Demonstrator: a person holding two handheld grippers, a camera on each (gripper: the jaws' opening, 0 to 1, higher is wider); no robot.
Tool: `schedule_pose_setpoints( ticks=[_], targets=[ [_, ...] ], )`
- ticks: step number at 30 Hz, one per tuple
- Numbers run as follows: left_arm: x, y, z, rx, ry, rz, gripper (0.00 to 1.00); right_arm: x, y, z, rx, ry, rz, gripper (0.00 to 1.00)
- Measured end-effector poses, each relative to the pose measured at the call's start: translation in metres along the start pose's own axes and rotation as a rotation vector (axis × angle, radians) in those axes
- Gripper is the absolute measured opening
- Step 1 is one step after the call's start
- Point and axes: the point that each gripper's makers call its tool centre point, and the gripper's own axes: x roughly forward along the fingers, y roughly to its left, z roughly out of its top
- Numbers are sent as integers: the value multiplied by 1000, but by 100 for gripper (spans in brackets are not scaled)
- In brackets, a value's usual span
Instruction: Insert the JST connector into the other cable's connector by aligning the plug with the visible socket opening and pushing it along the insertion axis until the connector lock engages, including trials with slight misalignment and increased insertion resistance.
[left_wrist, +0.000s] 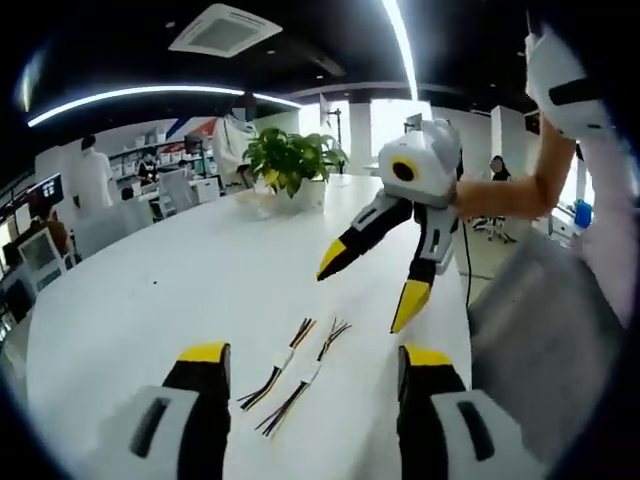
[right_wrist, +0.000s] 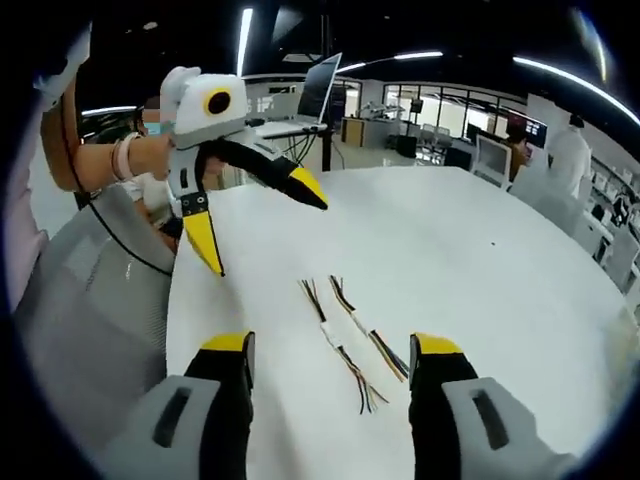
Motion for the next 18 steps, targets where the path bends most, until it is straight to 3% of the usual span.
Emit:
schedule_pose_setpoints(
  ticks=[4, 7, 11, 14, 18],
  targets=[
    [-9, -6, 9, -4, -19, 23, 67, -12, 3, 7, 22, -28, -42, 71],
    [-14, -11, 19, -17, -76, 42, 67, -21, 4, 13, 73, -61, -76, 78],
    [-19, -11, 21, -19, -81, 93, 76, -31, 8, 16, 125, -81, -104, 87],
    [-26, -16, 20, 9, -74, 106, 77, -37, 12, 16, 151, -88, -127, 90],
    [-35, -20, 18, -15, -64, 132, 83, -44, 18, 14, 183, -86, -143, 91]
  ],
)
